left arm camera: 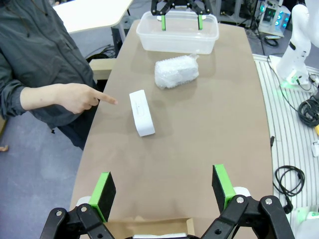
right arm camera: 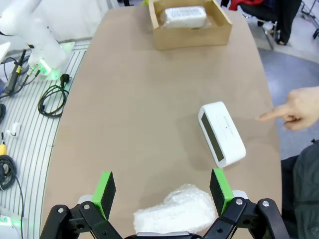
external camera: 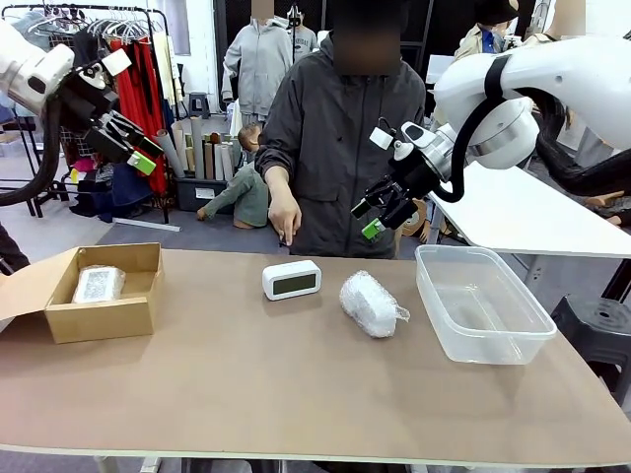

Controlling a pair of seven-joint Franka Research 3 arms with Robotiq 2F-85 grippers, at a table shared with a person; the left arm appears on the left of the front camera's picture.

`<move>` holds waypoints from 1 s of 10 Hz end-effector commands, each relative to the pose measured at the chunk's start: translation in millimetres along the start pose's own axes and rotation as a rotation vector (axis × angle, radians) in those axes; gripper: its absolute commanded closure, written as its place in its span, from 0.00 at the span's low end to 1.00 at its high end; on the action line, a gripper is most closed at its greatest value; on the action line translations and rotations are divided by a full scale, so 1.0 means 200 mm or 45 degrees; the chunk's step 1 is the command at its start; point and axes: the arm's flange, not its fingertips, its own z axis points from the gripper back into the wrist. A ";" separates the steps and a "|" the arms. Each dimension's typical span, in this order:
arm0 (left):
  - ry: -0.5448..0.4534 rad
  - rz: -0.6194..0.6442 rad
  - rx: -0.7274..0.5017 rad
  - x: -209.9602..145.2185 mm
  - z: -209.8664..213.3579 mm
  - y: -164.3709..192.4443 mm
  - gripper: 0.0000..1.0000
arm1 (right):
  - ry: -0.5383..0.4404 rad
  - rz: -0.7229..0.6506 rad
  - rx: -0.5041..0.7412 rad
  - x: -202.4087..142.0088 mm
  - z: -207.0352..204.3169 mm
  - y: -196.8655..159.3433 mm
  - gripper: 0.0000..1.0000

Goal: Separate and place wrapped and unwrapped clocks.
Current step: Pick up the Digital clock indicated by the person.

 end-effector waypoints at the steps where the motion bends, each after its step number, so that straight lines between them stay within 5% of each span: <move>1: -0.002 -0.014 -0.004 0.00 0.00 -0.01 0.00 | 0.000 0.000 0.000 0.00 0.00 0.00 0.00; 10: -0.002 -0.014 -0.004 0.00 0.00 -0.01 0.00 | 0.313 0.198 -0.074 0.42 -0.37 -0.15 0.00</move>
